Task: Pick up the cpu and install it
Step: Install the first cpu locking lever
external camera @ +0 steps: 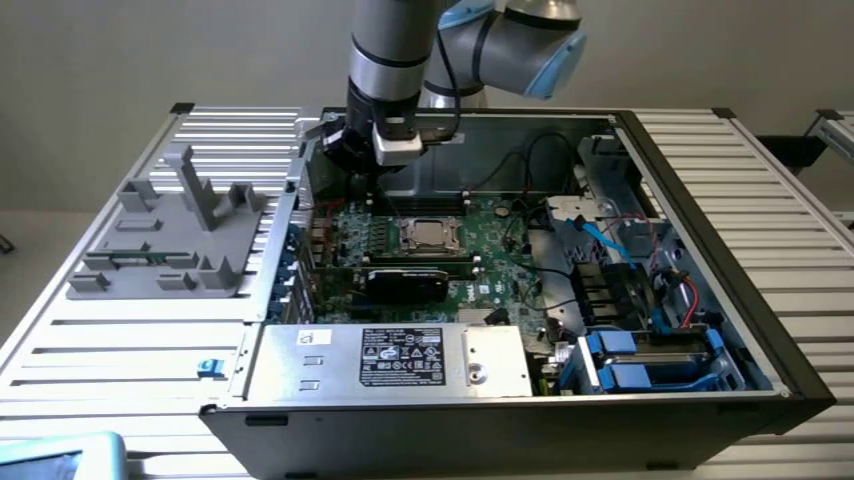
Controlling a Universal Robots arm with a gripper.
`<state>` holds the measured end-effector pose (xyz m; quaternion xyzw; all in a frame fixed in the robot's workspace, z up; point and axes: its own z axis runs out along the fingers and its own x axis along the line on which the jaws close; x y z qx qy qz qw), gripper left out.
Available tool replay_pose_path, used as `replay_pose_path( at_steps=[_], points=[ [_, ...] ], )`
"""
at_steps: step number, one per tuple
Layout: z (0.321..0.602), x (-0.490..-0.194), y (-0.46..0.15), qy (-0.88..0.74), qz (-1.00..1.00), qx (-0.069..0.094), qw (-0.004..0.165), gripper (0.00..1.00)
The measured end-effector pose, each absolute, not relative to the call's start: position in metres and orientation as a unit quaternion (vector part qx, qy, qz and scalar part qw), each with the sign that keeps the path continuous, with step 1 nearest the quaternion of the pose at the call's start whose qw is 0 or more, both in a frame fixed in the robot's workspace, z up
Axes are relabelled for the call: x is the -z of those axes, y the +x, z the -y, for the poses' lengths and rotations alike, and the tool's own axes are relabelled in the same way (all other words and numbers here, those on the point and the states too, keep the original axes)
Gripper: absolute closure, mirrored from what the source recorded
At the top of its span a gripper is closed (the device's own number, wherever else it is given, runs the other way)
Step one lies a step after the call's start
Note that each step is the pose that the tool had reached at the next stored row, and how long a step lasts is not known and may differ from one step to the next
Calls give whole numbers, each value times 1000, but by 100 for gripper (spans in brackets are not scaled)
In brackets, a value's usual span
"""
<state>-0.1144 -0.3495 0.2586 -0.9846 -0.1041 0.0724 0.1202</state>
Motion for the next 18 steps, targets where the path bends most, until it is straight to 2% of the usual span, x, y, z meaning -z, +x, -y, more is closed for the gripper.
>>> replay_pose_path(
  at_steps=[18],
  points=[
    [343, -251, -114, -986, 81, -68, 131, 88]
  ],
)
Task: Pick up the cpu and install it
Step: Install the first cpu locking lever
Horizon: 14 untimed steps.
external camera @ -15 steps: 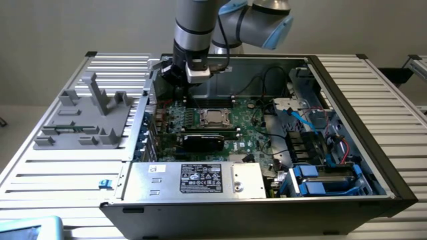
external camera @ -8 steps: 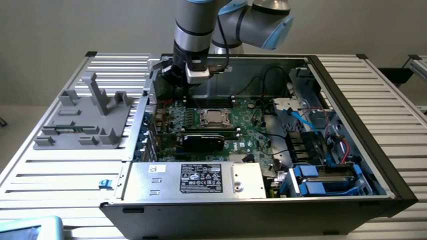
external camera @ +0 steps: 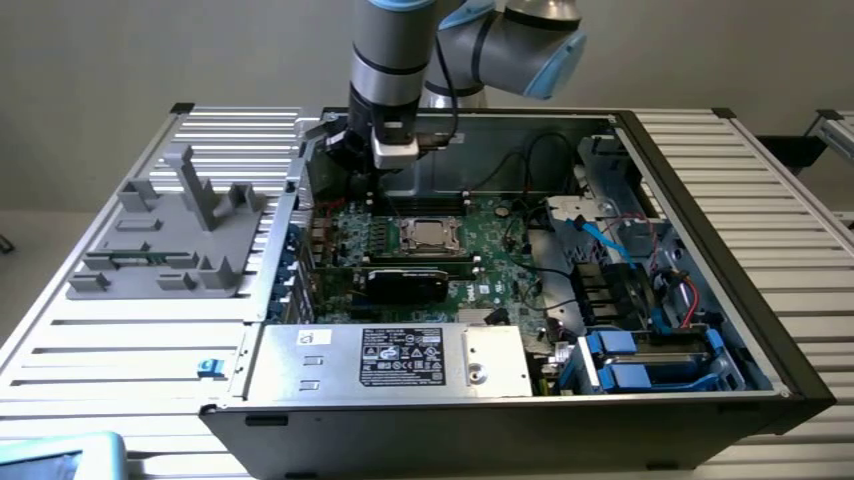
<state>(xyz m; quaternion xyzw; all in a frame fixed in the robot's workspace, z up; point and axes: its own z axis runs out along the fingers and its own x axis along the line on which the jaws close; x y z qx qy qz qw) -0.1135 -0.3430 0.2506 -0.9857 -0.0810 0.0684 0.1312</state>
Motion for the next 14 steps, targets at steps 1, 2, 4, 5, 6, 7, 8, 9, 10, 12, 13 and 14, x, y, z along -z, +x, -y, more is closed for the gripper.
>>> replay_pose_path(
  at_steps=[1, 2, 4, 5, 6, 7, 8, 9, 10, 12, 13, 14],
  points=[
    [343, -250, -113, -986, 79, -68, 132, 88],
    [343, -250, -113, -986, 78, -68, 133, 88],
    [343, -250, -112, -986, 74, -67, 134, 88],
    [343, -250, -111, -986, 73, -67, 134, 88],
    [343, -250, -110, -986, 71, -67, 134, 88],
    [343, -250, -110, -986, 70, -67, 134, 88],
    [343, -250, -109, -986, 69, -67, 134, 88],
    [343, -250, -108, -986, 68, -66, 135, 88],
    [343, -250, -108, -986, 67, -66, 135, 88],
    [343, -250, -107, -987, 64, -66, 135, 88],
    [343, -250, -106, -987, 63, -65, 136, 88],
    [343, -250, -106, -987, 62, -65, 136, 88]
  ],
)
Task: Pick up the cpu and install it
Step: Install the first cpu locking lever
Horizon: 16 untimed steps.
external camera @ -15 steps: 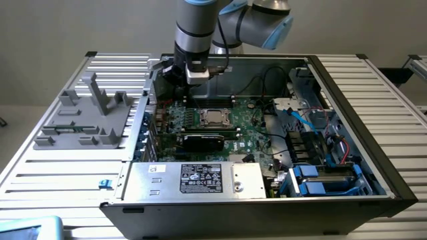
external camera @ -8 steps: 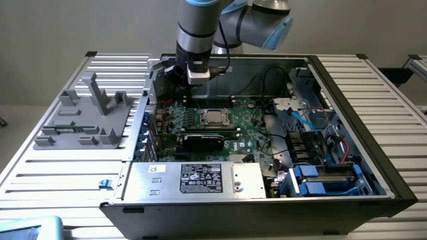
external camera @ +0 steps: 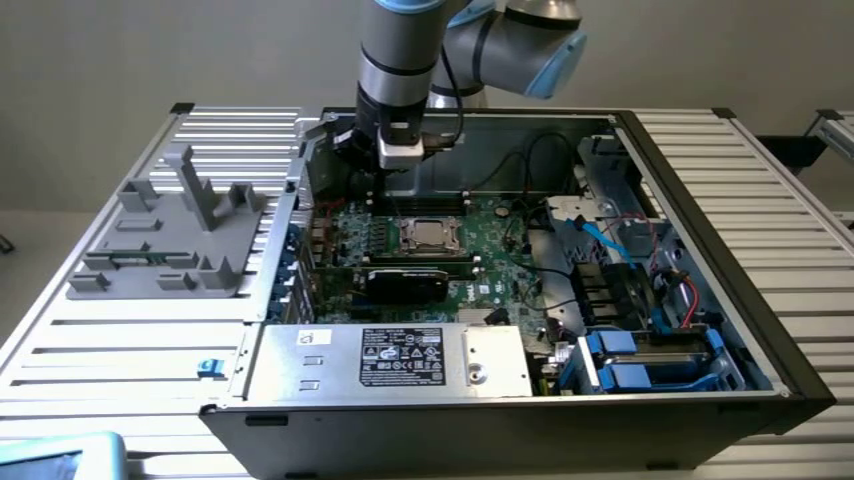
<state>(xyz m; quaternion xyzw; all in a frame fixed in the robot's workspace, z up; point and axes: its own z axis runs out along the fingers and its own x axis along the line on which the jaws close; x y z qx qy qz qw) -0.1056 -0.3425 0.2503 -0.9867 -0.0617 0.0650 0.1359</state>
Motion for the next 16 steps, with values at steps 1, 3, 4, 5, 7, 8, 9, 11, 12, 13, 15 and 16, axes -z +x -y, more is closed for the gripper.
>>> replay_pose_path(
  at_steps=[1, 3, 4, 5, 7, 8, 9, 11, 12, 13, 15, 16],
  points=[
    [343, -250, -105, -987, 61, -65, 136, 88],
    [343, -250, -104, -987, 59, -64, 136, 88],
    [343, -250, -103, -987, 58, -64, 136, 88],
    [342, -250, -103, -987, 57, -64, 137, 88],
    [343, -250, -101, -987, 56, -63, 137, 88],
    [343, -250, -100, -987, 55, -63, 137, 88],
    [343, -250, -99, -987, 55, -63, 138, 88],
    [342, -250, -97, -987, 54, -63, 138, 88],
    [342, -251, -97, -987, 54, -62, 138, 88],
    [342, -251, -96, -987, 53, -62, 138, 88],
    [342, -251, -95, -987, 52, -61, 138, 88],
    [342, -251, -94, -987, 52, -61, 138, 88]
  ],
)
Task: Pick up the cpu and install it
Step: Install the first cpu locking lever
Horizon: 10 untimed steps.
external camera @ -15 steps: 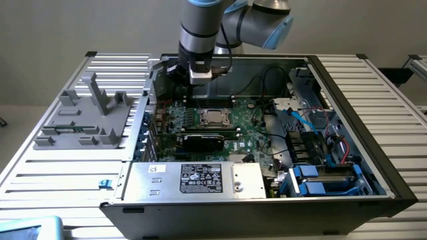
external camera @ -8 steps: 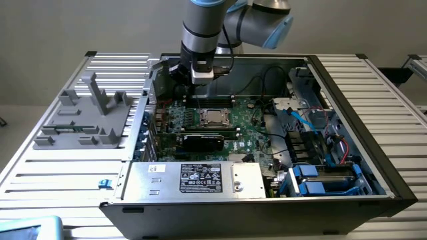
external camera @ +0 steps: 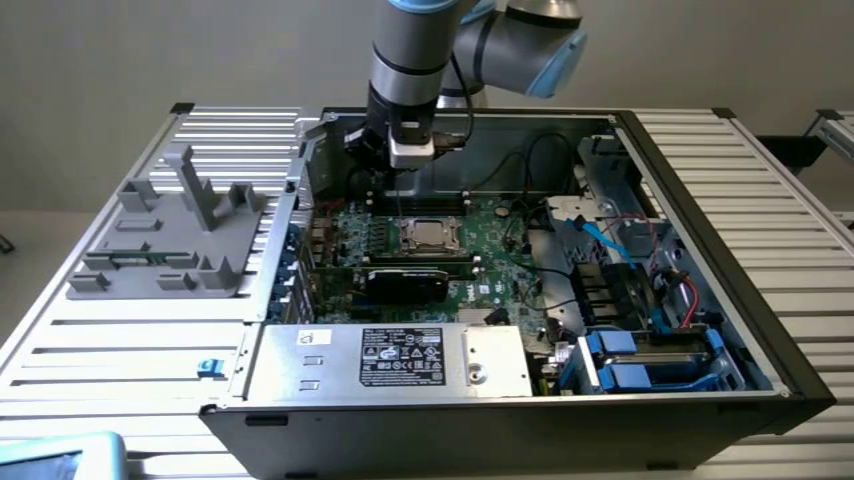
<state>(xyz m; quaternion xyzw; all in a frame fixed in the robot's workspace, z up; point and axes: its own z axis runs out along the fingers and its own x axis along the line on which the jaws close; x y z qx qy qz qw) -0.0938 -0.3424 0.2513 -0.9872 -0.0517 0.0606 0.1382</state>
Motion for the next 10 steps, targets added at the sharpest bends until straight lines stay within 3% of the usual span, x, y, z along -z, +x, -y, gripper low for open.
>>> replay_pose_path(
  at_steps=[10],
  points=[
    [342, -253, -88, -988, 47, -51, 138, 88]
  ],
)
